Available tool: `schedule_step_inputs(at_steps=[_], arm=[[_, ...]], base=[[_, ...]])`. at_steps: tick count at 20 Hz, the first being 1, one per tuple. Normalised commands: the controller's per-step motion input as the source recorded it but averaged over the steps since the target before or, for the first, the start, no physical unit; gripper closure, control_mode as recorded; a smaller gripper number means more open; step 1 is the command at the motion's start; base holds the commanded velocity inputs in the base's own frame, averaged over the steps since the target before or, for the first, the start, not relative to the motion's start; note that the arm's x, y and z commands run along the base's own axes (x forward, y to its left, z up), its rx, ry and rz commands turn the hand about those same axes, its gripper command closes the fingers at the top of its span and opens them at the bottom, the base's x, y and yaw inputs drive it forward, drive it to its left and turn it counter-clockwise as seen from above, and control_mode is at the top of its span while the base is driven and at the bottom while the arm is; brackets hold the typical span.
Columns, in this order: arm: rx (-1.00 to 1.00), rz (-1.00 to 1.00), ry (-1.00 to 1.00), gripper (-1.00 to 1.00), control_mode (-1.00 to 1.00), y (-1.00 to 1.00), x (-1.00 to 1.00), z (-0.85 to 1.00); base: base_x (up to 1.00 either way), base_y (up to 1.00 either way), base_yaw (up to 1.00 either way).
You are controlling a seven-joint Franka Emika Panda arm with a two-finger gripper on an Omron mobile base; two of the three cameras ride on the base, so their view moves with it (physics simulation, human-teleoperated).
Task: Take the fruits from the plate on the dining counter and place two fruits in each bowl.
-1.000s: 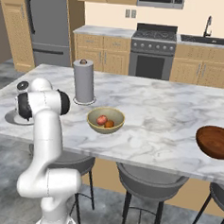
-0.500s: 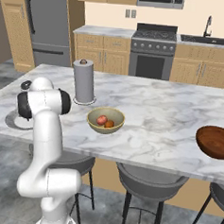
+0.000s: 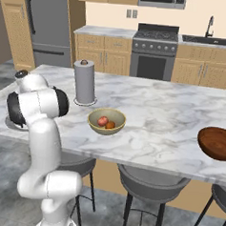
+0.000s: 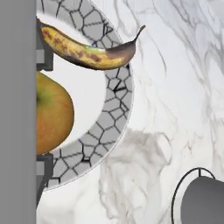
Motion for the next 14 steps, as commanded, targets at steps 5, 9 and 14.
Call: schedule_step_inputs(at_steps=[5,9,14], arm=[[0.00,-0.03,0.13,1.00,-1.00,-0.67,-0.73,0.95],[0.00,-0.02,0.08,1.00,-1.00,-0.84,-0.65,0.84],[0.00,0.00,0.04,1.00,-1.00,-0.79,-0.31,0.81]], base=[[0.00,0.00,0.00],[0.00,0.00,0.00],[0.00,0.00,0.00]])
